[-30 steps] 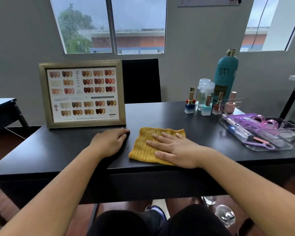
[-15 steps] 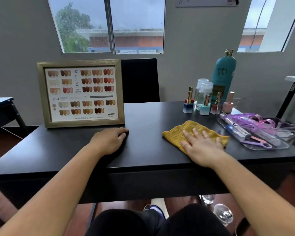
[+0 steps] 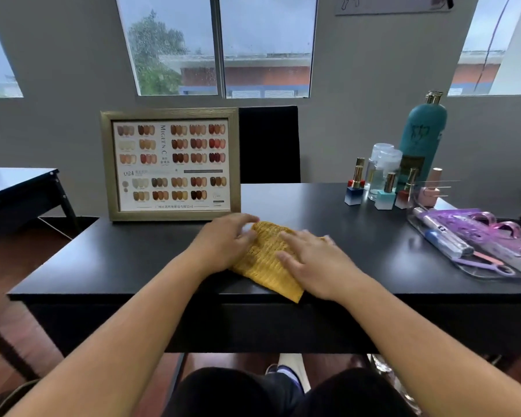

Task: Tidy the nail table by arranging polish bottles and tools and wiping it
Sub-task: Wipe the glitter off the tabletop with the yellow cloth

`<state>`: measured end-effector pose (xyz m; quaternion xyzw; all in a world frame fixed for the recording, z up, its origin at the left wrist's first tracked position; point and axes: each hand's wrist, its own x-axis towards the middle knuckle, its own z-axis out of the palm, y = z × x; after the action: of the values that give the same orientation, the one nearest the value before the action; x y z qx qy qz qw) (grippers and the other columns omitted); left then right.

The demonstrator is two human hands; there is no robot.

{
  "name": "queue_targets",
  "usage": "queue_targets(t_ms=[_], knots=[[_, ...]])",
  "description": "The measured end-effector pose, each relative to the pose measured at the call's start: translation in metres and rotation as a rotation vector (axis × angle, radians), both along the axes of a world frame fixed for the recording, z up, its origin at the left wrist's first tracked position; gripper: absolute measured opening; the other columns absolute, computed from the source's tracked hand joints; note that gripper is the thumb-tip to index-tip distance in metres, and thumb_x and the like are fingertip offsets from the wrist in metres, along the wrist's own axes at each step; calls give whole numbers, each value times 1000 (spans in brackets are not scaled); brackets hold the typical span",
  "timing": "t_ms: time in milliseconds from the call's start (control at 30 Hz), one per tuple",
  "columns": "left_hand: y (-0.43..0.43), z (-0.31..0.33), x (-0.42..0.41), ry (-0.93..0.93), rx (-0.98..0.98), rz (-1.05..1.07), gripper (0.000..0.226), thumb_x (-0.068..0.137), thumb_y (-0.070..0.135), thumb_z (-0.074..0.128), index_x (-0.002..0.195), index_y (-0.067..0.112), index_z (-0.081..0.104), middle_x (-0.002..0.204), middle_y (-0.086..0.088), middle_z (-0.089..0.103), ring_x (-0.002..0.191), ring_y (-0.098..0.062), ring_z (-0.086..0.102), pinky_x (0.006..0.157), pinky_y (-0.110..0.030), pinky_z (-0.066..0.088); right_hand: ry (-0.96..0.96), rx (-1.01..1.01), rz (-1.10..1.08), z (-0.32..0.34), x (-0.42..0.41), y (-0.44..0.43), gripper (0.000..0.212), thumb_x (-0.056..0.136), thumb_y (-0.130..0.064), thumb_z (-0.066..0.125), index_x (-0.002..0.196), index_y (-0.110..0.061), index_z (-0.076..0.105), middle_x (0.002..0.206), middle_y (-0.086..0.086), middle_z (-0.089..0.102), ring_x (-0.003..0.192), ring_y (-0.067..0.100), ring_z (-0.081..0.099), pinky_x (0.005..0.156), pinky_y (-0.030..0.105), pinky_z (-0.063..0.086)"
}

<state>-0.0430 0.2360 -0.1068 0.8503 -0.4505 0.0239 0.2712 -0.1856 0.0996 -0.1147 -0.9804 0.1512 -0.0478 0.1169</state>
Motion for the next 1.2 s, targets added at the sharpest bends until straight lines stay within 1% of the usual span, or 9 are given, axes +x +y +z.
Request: queue_targets(t_ms=[167,267,400,667,767,833,900,1000,1200], knots=[[-16,-4,-7,-102,474,-159,54,97,48,27,148,32,16,157,13,12,143,-9,13,117,-36,10,101,-90,-66,-4,-21,-17,70,93,-60,26,151,-22,12,160,-5,10,146,8,7,119,42,-2],[-8,-8,-3,-124,564,-169,56,97,50,16,148,33,0,157,14,-4,144,-4,-2,116,-36,-1,140,-70,-33,-8,-17,-17,70,95,-58,23,151,-21,5,160,-5,1,146,6,0,118,42,-5],[15,-13,2,-108,578,-102,58,97,52,13,148,32,-5,157,14,-9,143,-2,-6,115,-36,-4,164,-48,45,-4,0,-11,67,96,-55,22,151,-22,2,160,-6,-2,146,6,-3,118,41,-7],[80,-14,29,-56,573,77,58,96,54,16,148,34,0,157,16,-2,144,-4,0,116,-41,-1,179,-92,193,-3,51,37,66,97,-54,21,151,-22,3,160,-3,0,146,11,1,118,45,-4],[92,-11,38,-29,440,153,58,94,53,30,147,32,19,155,12,19,142,-10,20,117,-43,15,143,-45,204,1,61,45,63,96,-53,29,150,-23,18,159,-1,16,145,17,16,118,45,5],[95,-10,42,-13,271,303,58,89,55,44,139,26,39,144,3,42,131,-17,40,108,-43,33,-11,42,124,7,64,41,57,94,-54,37,142,-23,38,148,1,40,134,23,38,113,44,26],[94,-9,43,-5,225,437,64,82,61,51,131,20,49,132,-2,49,121,-21,47,101,-42,40,-112,-37,4,12,68,35,55,91,-57,40,131,-19,51,136,3,52,123,25,48,101,42,40],[87,-11,42,-29,266,490,61,78,64,55,119,18,57,124,-2,52,115,-23,48,96,-42,43,3,-185,-57,12,75,32,56,87,-62,45,113,-14,61,121,6,59,108,25,53,89,38,43],[83,-6,49,102,298,501,40,81,56,58,86,16,60,86,-1,61,84,-20,57,73,-36,48,29,34,-31,17,96,42,42,83,-43,65,114,-15,61,114,5,62,103,24,56,91,38,48]])
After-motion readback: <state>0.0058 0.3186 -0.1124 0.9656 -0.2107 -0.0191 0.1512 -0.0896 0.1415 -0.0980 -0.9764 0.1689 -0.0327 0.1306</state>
